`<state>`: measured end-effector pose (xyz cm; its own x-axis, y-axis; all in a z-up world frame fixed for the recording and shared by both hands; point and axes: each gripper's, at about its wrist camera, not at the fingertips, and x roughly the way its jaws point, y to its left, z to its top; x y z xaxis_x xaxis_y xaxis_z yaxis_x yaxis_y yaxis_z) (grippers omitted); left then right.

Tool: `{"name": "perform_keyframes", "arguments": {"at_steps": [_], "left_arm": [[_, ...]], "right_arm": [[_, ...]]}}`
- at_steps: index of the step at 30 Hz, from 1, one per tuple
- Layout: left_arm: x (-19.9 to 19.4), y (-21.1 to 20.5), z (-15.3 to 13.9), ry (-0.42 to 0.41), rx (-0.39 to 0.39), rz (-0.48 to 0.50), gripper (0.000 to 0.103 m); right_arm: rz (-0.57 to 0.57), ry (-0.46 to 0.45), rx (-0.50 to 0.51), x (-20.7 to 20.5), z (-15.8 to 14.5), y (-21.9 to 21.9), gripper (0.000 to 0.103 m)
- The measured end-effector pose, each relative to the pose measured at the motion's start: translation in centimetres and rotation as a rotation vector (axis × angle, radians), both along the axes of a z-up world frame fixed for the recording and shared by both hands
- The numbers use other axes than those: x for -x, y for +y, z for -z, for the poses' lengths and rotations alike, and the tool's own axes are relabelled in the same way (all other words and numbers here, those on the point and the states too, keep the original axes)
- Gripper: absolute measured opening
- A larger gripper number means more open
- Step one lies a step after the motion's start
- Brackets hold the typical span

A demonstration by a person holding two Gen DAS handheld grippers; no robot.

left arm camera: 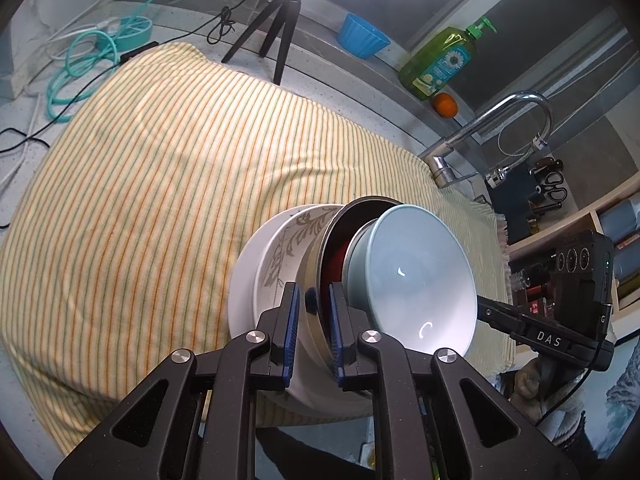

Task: Organize plates and bowls
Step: 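Lower the bowl stack onto the plates and open both grippers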

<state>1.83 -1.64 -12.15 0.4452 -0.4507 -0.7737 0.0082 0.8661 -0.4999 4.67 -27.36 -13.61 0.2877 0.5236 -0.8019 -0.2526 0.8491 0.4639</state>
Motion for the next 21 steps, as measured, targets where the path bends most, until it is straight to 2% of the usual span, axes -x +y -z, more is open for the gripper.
{"name": "perform_keyframes", "arguments": {"at_steps": [4,7,10,12,18,21], "left_arm": [[0.1,0.1,-0.3,-0.009,-0.003,-0.005,0.016],[0.2,0.2,-0.6,-0.017,-0.006,-0.006,0.016],[0.2,0.4,-0.9,-0.023,-0.009,-0.013,0.017],[0.2,0.5,-1.1,-0.028,-0.012,-0.017,0.025],[0.7,0.7,-1.9,-0.048,-0.038,-0.020,0.025],[1.1,0.3,-2.3,-0.062,-0.063,-0.013,0.027]], "right_arm": [[0.006,-0.017,0.000,-0.1,-0.4,-0.4,0.034],[0.006,-0.029,0.003,0.0,-0.8,-0.6,0.036],[0.011,-0.042,0.005,0.1,-1.1,-1.0,0.047],[0.014,-0.053,0.010,0.2,-1.4,-1.3,0.048],[0.021,-0.081,0.027,0.4,-2.1,-2.1,0.049],[0.022,-0.097,0.031,0.7,-2.4,-2.5,0.054]]}}
